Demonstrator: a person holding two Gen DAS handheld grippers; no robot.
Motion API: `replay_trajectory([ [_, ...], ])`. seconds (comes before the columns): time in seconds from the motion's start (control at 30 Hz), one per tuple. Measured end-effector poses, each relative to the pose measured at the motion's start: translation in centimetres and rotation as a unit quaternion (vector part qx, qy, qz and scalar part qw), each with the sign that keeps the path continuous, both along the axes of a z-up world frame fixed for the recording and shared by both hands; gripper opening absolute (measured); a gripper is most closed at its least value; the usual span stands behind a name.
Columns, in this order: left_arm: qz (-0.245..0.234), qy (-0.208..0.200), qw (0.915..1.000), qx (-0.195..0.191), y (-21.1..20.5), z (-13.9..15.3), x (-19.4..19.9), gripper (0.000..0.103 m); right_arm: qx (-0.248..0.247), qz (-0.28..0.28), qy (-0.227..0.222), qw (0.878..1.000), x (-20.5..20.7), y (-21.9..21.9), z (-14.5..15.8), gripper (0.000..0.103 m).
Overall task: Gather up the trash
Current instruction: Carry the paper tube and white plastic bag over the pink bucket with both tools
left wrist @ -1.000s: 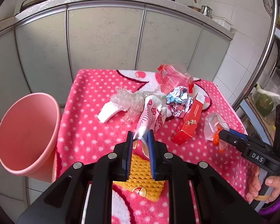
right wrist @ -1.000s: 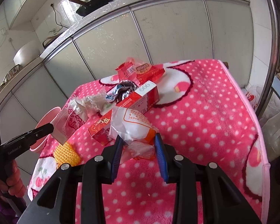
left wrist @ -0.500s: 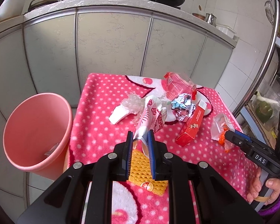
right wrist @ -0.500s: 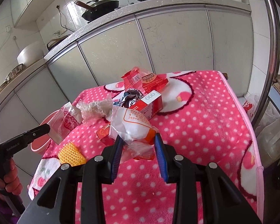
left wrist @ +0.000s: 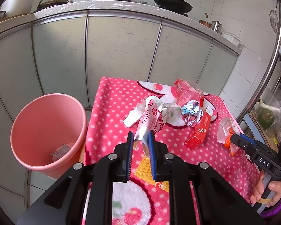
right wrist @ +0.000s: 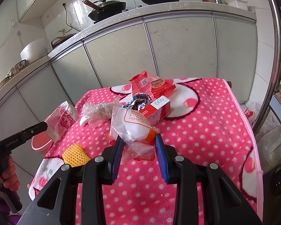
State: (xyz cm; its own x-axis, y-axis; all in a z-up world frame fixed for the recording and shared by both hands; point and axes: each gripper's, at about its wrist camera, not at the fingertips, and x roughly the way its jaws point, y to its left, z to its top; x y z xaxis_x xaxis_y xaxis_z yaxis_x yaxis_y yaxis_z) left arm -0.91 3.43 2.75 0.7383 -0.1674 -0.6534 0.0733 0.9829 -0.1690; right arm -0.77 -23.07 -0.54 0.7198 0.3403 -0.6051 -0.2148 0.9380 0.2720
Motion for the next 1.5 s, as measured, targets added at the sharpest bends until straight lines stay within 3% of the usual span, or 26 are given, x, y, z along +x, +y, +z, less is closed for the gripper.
replay_trajectory([
  [0.9,0.053,-0.021,0.998,-0.026,6.0,0.0,-0.7,0.015,-0.035,0.041,-0.021,0.998,1.2,4.6,2.4,0.034],
  [1.5,0.153,-0.047,0.9868,-0.025,13.7,0.5,-2.5,0.015,-0.025,0.153,-0.026,0.988,4.9,15.0,4.8,0.034],
])
